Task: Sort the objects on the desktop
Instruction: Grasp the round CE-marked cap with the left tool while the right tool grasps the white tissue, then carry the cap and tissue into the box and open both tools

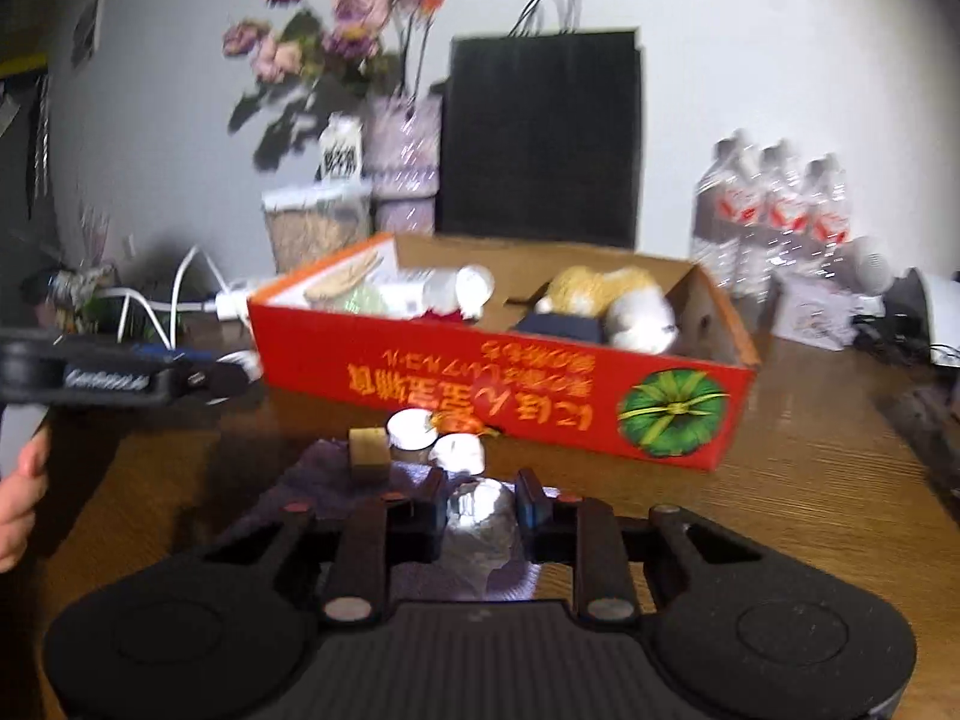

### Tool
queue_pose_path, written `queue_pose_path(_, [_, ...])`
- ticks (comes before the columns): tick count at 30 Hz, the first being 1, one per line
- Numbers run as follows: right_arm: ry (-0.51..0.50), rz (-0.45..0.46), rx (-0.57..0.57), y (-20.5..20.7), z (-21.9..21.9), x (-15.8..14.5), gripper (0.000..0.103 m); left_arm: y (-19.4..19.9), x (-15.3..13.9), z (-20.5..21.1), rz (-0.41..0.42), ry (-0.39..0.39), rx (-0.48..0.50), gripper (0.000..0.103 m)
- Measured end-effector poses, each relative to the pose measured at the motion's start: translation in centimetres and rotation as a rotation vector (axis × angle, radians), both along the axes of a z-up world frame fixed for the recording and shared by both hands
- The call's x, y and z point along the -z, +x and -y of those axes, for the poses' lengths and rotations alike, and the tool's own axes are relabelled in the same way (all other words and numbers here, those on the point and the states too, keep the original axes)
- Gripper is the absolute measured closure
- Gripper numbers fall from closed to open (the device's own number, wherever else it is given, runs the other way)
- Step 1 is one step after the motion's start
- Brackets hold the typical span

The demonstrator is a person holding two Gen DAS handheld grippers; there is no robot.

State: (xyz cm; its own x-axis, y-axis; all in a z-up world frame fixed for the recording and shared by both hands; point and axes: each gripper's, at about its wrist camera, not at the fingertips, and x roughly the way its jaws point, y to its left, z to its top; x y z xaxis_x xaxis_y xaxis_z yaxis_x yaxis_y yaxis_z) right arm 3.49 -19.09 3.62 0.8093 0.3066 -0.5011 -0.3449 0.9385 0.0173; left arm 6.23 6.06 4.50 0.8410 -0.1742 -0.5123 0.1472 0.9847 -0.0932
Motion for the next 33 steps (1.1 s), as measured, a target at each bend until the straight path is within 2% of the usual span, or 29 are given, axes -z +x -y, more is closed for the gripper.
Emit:
queue_pose_path(5, [0.057, 0.001, 0.045, -3.4, 2.4, -1.0, 0.081, -4.8, -0.7, 0.9, -0.012, -0.011, -0.009, 0.063])
queue_pose_path(8, [0.053, -0.005, 0.036, -5.7, 2.7, -0.9, 0.081, -7.4, -0.5, 2.3, -0.03, -0.024, 0.039, 0.063])
queue_pose_path(11, [0.024, -0.003, 0.023, -7.9, 2.7, -0.2, 0.081, -9.3, 0.3, 3.9, -0.047, -0.003, 0.088, 0.063])
queue_pose_path(16, [0.027, -0.029, 0.056, -9.6, 3.8, 0.5, 0.081, -11.9, 1.2, 5.8, -0.08, 0.008, 0.148, 0.063])
queue_pose_path(21, [0.027, -0.042, 0.086, -9.9, 4.4, 0.7, 0.081, -12.7, 1.0, 6.0, -0.061, 0.006, 0.153, 0.063])
queue_pose_path(33, [0.046, -0.046, 0.071, -8.9, 4.5, 0.8, 0.081, -11.3, 0.2, 5.7, -0.06, -0.005, 0.143, 0.063])
